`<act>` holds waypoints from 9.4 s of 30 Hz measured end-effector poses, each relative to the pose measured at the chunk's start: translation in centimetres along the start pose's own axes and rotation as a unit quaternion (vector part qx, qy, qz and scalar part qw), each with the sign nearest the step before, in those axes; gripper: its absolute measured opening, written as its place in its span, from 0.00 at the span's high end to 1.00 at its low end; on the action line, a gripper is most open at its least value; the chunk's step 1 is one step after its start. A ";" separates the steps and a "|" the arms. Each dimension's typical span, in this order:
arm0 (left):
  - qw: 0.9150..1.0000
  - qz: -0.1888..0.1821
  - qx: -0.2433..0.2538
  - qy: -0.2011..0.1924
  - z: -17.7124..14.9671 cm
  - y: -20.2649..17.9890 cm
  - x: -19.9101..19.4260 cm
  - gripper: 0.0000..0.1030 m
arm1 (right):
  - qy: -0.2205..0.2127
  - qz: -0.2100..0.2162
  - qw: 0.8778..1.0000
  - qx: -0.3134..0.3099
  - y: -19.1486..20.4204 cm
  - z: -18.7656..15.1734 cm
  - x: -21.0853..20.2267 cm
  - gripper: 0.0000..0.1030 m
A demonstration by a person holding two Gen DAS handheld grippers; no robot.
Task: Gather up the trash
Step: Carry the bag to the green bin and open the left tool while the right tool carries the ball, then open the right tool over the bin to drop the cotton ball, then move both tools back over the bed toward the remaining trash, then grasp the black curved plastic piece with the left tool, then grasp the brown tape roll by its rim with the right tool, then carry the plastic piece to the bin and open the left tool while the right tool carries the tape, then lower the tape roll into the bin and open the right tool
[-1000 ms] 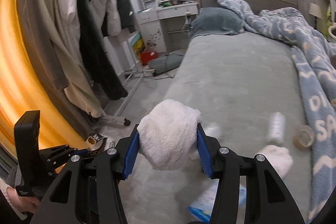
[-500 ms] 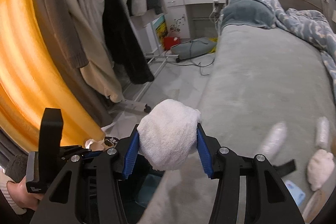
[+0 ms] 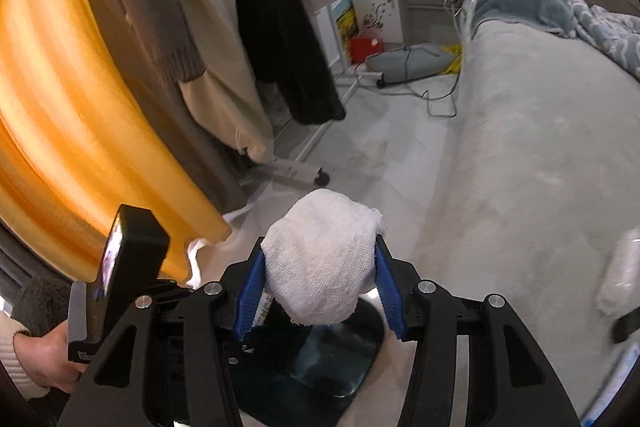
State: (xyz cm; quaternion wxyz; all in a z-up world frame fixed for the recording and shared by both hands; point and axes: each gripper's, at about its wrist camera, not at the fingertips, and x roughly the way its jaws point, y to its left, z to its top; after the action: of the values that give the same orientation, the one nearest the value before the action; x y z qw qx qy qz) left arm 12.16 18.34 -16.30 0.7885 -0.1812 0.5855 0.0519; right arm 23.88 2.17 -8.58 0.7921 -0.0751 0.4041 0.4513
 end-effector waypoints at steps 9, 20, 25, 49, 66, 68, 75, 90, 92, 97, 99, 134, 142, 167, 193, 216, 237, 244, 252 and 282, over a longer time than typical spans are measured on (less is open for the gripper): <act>0.997 -0.012 -0.025 0.072 -1.4 2.9 2.2 0.39 | 0.046 0.011 0.999 -0.005 2.3 -1.2 3.7 0.50; 0.997 -0.013 -0.027 0.065 -1.6 4.5 1.5 0.24 | 0.113 0.006 0.994 0.002 2.4 -3.3 7.4 0.50; 0.999 -0.027 -0.029 0.013 -0.8 5.1 -1.0 0.24 | 0.133 0.004 0.991 0.009 2.1 -4.2 8.6 0.50; 0.973 -0.039 0.016 -0.227 1.6 2.8 -11.7 0.34 | 0.212 -0.025 0.976 -0.044 3.9 -7.2 11.8 0.33; 0.938 -0.055 0.054 -0.339 1.2 -3.4 -16.9 0.34 | 0.114 -0.031 0.991 -0.056 3.0 -5.4 4.0 0.20; 0.937 -0.062 0.057 -0.338 1.2 -4.3 -16.9 0.34 | 0.097 -0.038 0.993 -0.056 2.3 -5.1 2.6 0.19; 0.936 -0.069 0.079 -0.335 1.3 -8.6 -16.1 0.33 | 0.042 -0.072 0.995 -0.048 -0.7 -4.4 -2.4 0.18; 0.934 -0.086 0.143 -0.315 0.2 -15.8 -13.5 0.29 | -0.024 -0.134 0.991 0.009 -8.3 -4.7 -10.0 0.17; 0.934 -0.088 0.155 -0.310 0.0 -16.8 -13.1 0.29 | -0.029 -0.144 0.989 0.018 -9.5 -5.1 -10.8 0.17; 0.934 -0.096 0.181 -0.292 -0.4 -19.1 -11.8 0.29 | -0.040 -0.166 0.984 0.043 -12.2 -5.6 -12.6 0.17; 0.934 -0.098 0.191 -0.287 -0.7 -19.9 -11.3 0.29 | -0.046 -0.174 0.982 0.052 -13.1 -5.8 -13.2 0.17; 0.928 -0.100 0.309 -0.182 -4.3 -30.1 -3.3 0.32 | -0.051 -0.213 0.967 0.130 -21.3 -11.7 -18.4 0.17; 0.934 -0.103 0.308 -0.146 -4.5 -31.2 -1.4 0.47 | -0.043 -0.206 0.967 0.141 -22.2 -12.5 -18.3 0.17; 0.940 -0.107 0.294 -0.135 -4.0 -32.6 -0.3 0.89 | -0.035 -0.160 0.973 0.162 -23.4 -14.0 -18.1 0.50; 0.945 -0.105 0.259 -0.170 -2.6 -29.8 -3.5 0.89 | -0.053 -0.141 0.979 0.138 -21.0 -11.1 -17.9 0.90; 0.964 -0.051 0.195 -0.171 -0.1 -21.2 -4.5 0.89 | -0.068 -0.084 0.989 0.099 -15.0 -5.6 -14.3 0.91; 0.984 0.020 0.129 -0.124 1.3 -11.0 -3.4 0.89 | -0.045 -0.022 0.998 0.040 -7.3 -1.2 -7.9 0.90; 0.991 0.022 0.099 -0.083 1.6 -7.5 -2.3 0.89 | -0.022 -0.005 1.000 0.021 -4.8 -0.8 -5.1 0.90; 0.996 0.028 0.076 -0.036 1.2 -4.5 -0.9 0.89 | 0.005 0.012 1.000 0.005 -2.4 -0.5 -1.9 0.90; 0.996 0.028 0.031 0.084 -1.6 3.2 1.4 0.55 | 0.100 0.061 0.993 -0.004 2.3 -1.7 6.0 0.90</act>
State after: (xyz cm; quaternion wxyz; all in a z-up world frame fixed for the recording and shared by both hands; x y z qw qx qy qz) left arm 10.18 20.52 -18.72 0.7396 -0.1440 0.6562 0.0408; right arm 22.73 6.60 -13.40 0.7184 -0.0977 0.4833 0.4906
